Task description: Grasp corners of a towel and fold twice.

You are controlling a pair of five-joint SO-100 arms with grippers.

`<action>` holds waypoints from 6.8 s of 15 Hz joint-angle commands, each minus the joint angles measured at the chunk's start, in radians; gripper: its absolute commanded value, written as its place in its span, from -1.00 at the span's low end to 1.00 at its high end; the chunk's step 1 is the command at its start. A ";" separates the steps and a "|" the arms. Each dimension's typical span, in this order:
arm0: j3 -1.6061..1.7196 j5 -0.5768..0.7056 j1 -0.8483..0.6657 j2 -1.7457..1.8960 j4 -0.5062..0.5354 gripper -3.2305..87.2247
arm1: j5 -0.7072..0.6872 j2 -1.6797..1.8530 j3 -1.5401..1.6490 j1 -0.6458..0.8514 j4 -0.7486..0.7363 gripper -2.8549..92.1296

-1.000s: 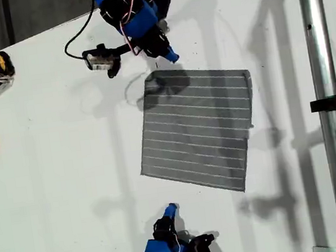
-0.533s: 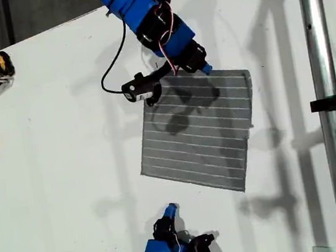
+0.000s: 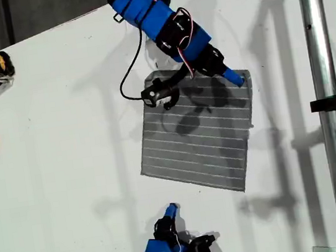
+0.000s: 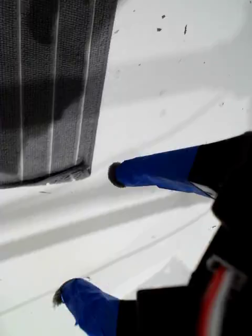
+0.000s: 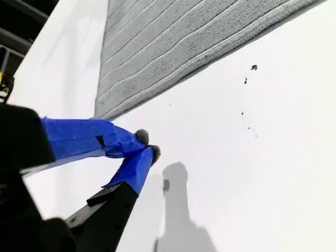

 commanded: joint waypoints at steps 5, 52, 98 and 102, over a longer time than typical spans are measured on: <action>0.003 0.006 0.020 0.005 -0.020 -0.96 | 0.040 -0.206 -0.114 -0.043 0.055 -0.15; -1.700 0.204 0.637 -1.864 0.055 -0.23 | 0.049 -0.621 -0.279 0.026 0.049 -0.94; -1.942 0.281 0.275 -2.129 0.341 -0.97 | -0.064 0.011 0.044 0.267 0.176 -0.94; -1.936 0.465 0.055 -2.131 0.333 -0.97 | -0.153 0.143 0.227 0.448 0.172 -0.94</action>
